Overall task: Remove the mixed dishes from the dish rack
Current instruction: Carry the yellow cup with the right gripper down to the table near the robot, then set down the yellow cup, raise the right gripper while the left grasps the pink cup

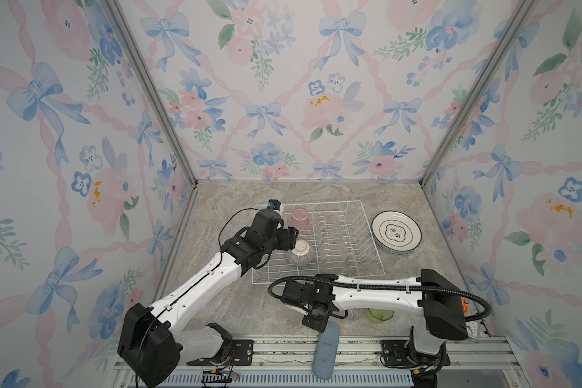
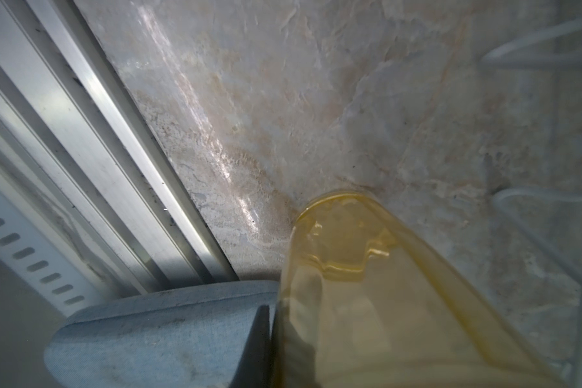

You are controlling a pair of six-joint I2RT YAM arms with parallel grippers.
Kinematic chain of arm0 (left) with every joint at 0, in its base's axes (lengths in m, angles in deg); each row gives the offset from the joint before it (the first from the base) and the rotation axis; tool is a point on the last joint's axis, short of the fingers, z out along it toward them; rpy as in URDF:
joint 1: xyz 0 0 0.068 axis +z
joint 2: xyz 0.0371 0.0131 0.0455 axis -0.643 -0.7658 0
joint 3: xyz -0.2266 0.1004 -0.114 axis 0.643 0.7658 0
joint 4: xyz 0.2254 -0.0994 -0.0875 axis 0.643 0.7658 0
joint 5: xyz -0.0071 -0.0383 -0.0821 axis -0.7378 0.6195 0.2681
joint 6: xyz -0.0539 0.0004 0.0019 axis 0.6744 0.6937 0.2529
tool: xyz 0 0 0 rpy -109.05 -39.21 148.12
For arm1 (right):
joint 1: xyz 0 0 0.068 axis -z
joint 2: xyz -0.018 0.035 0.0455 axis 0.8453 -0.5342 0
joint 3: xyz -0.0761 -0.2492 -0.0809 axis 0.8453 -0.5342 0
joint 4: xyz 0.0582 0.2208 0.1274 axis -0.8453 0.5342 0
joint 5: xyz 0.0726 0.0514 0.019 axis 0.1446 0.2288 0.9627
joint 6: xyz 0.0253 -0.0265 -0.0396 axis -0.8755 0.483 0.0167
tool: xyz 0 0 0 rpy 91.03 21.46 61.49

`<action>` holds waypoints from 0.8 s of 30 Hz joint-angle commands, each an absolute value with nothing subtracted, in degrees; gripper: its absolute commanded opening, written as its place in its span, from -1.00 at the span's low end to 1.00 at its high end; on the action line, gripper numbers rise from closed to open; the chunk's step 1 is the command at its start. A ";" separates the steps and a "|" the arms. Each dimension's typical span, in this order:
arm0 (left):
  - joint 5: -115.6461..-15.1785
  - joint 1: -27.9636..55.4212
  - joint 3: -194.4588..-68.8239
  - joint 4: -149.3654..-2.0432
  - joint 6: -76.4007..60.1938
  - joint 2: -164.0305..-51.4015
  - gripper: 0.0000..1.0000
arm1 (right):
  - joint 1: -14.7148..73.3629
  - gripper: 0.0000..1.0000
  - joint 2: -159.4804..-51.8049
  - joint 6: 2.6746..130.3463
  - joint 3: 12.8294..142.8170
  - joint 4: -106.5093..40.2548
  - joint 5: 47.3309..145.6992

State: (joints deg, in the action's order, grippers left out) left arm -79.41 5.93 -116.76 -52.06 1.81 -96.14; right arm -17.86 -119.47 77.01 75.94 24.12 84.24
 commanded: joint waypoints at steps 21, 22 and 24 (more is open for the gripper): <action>-78.11 6.31 -116.30 -51.99 -0.24 -96.64 0.49 | -16.31 -0.53 -120.77 77.09 76.86 25.91 81.35; -77.97 6.31 -116.29 -52.02 -0.32 -96.70 0.49 | -16.30 -0.43 -120.48 77.03 76.93 25.90 81.16; -78.06 6.30 -116.39 -51.97 -0.38 -96.92 0.49 | -16.25 -0.27 -119.67 76.89 76.94 25.81 80.83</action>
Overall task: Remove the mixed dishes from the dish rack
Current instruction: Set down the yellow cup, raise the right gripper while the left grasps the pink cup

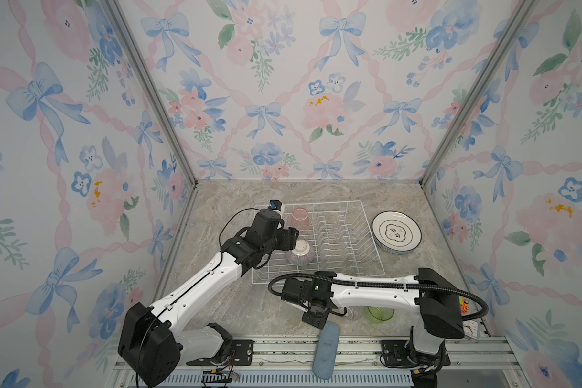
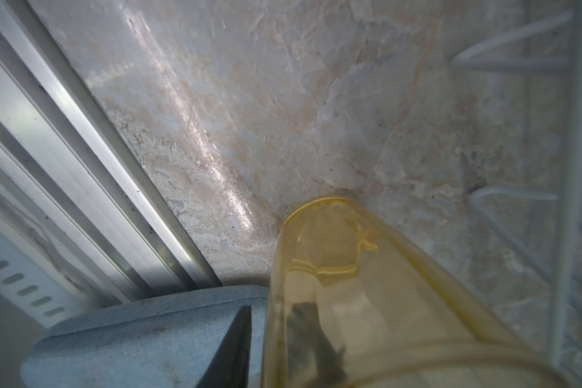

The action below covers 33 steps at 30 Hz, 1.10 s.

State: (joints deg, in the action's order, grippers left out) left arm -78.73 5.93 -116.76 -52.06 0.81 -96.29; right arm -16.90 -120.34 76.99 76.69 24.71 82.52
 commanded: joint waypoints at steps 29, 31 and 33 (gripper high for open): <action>-82.91 6.82 -129.71 -52.04 -4.59 -117.21 0.64 | 9.55 0.62 -72.17 71.86 64.75 14.33 86.55; -82.03 7.17 -131.57 -52.23 -4.92 -119.50 0.68 | 10.70 0.63 -70.84 72.07 64.30 13.97 86.55; -79.77 8.00 -133.02 -52.71 -5.11 -121.84 0.62 | 11.66 0.63 -69.80 72.34 64.03 13.61 86.64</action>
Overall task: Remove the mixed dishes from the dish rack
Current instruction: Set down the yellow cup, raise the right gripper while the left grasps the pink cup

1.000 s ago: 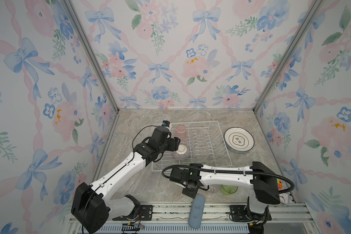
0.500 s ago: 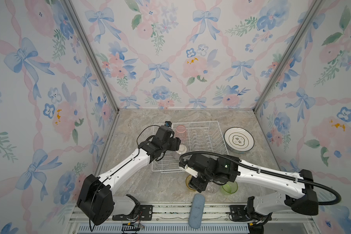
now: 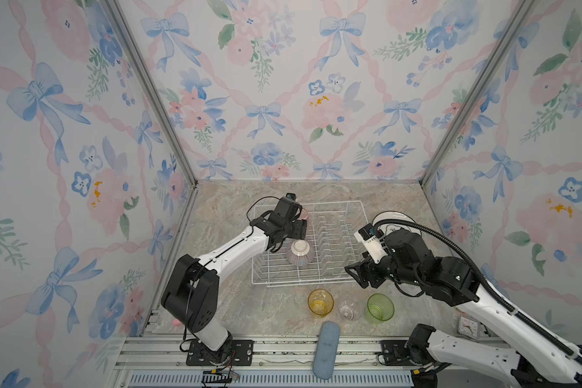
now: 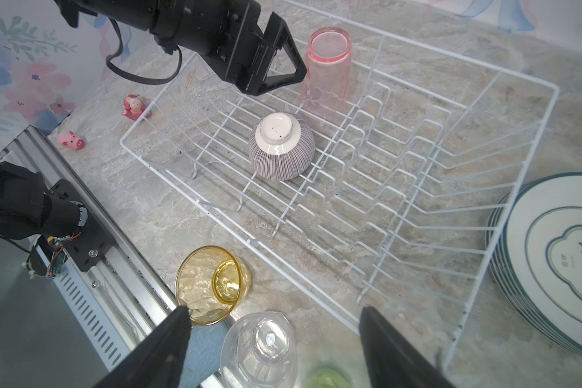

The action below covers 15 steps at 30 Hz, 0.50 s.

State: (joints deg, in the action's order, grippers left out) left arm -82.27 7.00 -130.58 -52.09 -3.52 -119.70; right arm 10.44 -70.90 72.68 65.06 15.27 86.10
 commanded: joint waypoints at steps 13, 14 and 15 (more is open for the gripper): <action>-79.03 9.18 -141.92 -52.83 -6.25 -132.41 0.69 | 15.46 0.67 -68.28 73.60 62.59 11.62 88.67; -78.88 9.22 -142.48 -52.82 -6.34 -133.17 0.69 | 15.77 0.67 -68.50 73.66 62.61 11.45 89.05; -78.78 9.17 -142.97 -52.71 -6.34 -133.86 0.69 | 16.03 0.67 -68.68 73.75 62.61 11.33 89.37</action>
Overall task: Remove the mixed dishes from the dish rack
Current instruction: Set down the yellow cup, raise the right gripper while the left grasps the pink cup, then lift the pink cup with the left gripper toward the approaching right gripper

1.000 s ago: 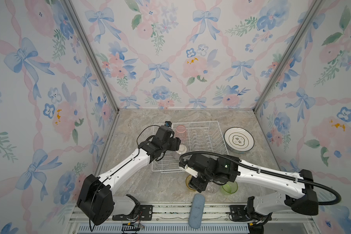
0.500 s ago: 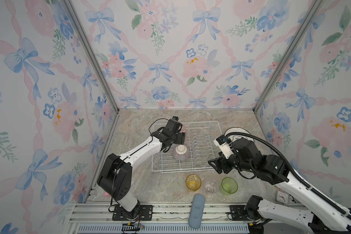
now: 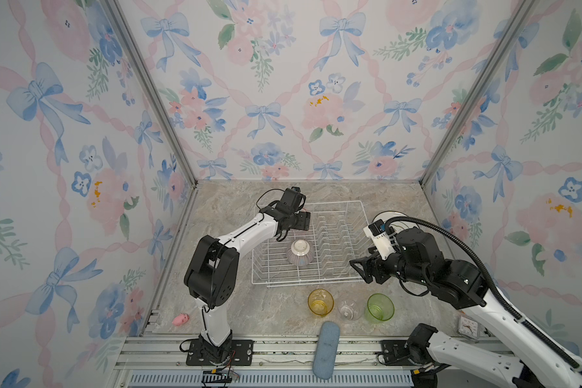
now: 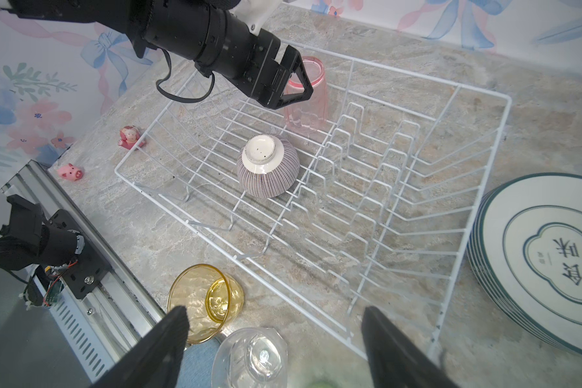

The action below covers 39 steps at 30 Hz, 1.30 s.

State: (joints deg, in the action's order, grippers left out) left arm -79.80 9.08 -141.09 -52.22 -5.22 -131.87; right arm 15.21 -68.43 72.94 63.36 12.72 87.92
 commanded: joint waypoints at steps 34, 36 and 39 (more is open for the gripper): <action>-82.91 9.43 -148.09 -52.67 -8.36 -141.63 0.38 | 22.64 0.69 -68.92 74.89 59.62 8.24 94.59; -82.85 9.43 -148.06 -52.67 -8.36 -141.66 0.28 | 22.87 0.69 -68.82 74.83 59.49 8.23 94.72; -83.23 9.42 -147.80 -52.68 -8.36 -141.17 0.06 | 22.99 0.70 -68.82 74.80 59.46 8.15 94.89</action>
State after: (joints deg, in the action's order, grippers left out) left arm -82.58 9.08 -147.10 -53.16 -7.76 -140.31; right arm 22.46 -69.48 74.36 60.05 8.78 93.88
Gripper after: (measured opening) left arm 0.596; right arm 0.848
